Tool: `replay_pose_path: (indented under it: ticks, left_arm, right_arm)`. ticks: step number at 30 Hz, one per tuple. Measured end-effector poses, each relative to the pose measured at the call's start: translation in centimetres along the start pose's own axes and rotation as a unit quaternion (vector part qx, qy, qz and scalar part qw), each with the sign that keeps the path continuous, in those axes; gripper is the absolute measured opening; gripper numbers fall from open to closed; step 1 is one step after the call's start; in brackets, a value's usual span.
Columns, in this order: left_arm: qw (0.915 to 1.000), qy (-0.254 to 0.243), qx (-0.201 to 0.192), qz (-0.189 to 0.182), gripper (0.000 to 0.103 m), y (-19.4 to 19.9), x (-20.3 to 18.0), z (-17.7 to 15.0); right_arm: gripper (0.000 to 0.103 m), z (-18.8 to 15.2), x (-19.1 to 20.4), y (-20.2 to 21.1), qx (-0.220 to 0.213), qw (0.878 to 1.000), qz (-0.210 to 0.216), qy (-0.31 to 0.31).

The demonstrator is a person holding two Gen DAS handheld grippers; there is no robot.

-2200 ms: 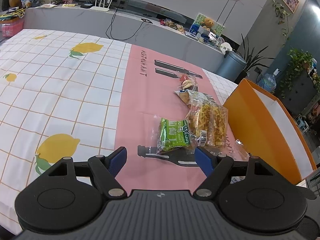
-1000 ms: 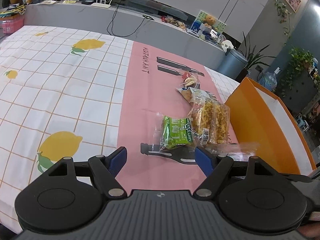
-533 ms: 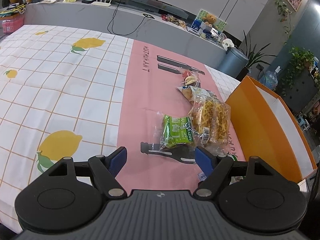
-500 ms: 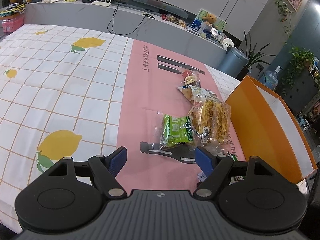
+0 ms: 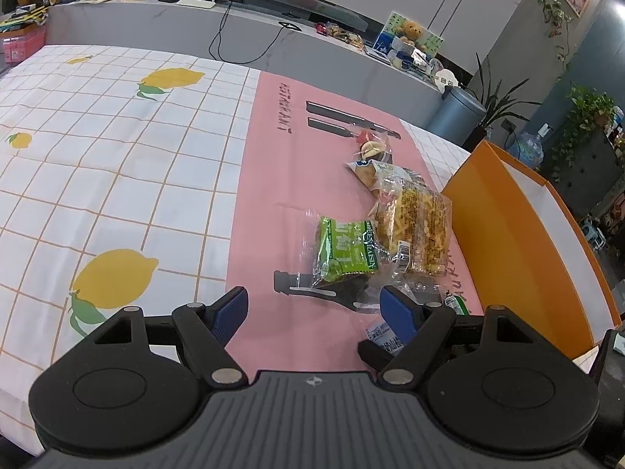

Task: Organize snacks
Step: 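Lift the clear tube off the placemat with the right tool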

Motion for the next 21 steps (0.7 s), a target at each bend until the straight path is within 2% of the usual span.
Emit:
replay_pose_path:
  ticks: [4, 6, 7, 13, 17, 21]
  left_arm:
    - [1.0000, -0.002, 0.003, -0.001, 0.090, -0.1, -0.1, -0.2]
    - [1.0000, -0.004, 0.002, -0.002, 0.090, 0.0, -0.1, -0.2]
    - [1.0000, -0.003, 0.001, -0.002, 0.090, 0.1, -0.1, -0.1]
    - [1.0000, -0.002, -0.001, -0.001, 0.090, 0.1, -0.1, -0.1]
    - [1.0000, -0.001, -0.001, -0.001, 0.090, 0.2, 0.0, 0.0]
    - [1.0000, -0.002, -0.006, -0.004, 0.090, 0.3, 0.0, 0.3]
  right_arm:
    - [0.029, 0.1, 0.3, -0.1, -0.013, 1.000, 0.004, 0.003]
    - [0.042, 0.1, 0.4, -0.1, -0.018, 1.000, 0.023, -0.012]
    - [0.042, 0.0, 0.4, 0.0, -0.019, 0.999, 0.022, -0.014]
    - [0.021, 0.0, 0.0, -0.1, -0.022, 1.000, 0.006, 0.003]
    - [0.015, -0.1, -0.2, 0.2, -0.025, 1.000, 0.001, 0.007]
    - [0.014, 0.2, -0.1, 1.3, -0.039, 0.999, 0.000, 0.014]
Point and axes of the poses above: each gripper's, at about its wrist camera, not at the fingertips, and y roughly against the way its jaws point, x to its left, z to its top, the point moved 8 cm from there along -y, roughly the way its jaws point, and after that the axes turned 9 degrees about y, right-handed, at the moved point
